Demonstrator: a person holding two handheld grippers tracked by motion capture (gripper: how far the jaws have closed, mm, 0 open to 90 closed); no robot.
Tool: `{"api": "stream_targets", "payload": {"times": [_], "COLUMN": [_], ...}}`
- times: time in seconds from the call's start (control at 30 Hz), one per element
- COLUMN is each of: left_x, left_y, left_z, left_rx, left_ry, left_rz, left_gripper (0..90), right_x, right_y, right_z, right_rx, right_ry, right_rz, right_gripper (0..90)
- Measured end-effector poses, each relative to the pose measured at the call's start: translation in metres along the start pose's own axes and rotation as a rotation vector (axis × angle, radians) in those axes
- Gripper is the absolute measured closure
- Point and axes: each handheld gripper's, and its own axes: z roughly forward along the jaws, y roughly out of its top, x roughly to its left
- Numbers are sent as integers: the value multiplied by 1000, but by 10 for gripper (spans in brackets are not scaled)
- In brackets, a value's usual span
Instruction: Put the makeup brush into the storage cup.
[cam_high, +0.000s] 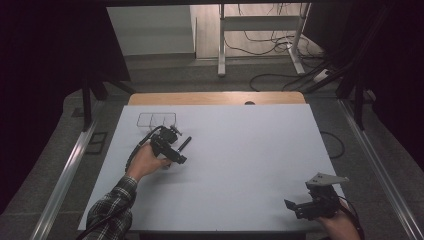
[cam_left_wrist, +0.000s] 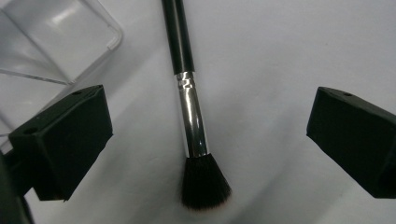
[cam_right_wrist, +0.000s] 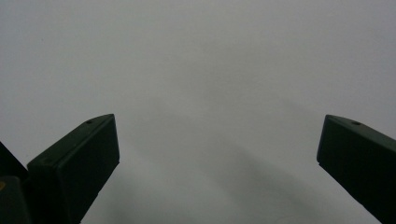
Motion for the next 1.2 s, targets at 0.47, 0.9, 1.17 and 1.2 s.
{"api": "stream_targets", "payload": {"times": [0.47, 0.9, 1.17, 1.2], "left_x": [-1, 0, 2, 1], "left_y": [-5, -10, -11, -11], "left_z": [10, 6, 6, 5], "left_rx": [37, 27, 18, 14], "left_ry": [11, 26, -12, -14], "left_rz": [-9, -21, -29, -27], "left_gripper": [269, 772, 773, 773], "right_x": [1, 2, 2, 2], "right_y": [0, 0, 0, 0], "right_z": [1, 2, 2, 2], "right_rx": [13, 19, 20, 21], "right_ry": [8, 9, 10, 11], "right_rz": [-10, -13, -11, -11], "right_gripper": [0, 0, 0, 0]}}
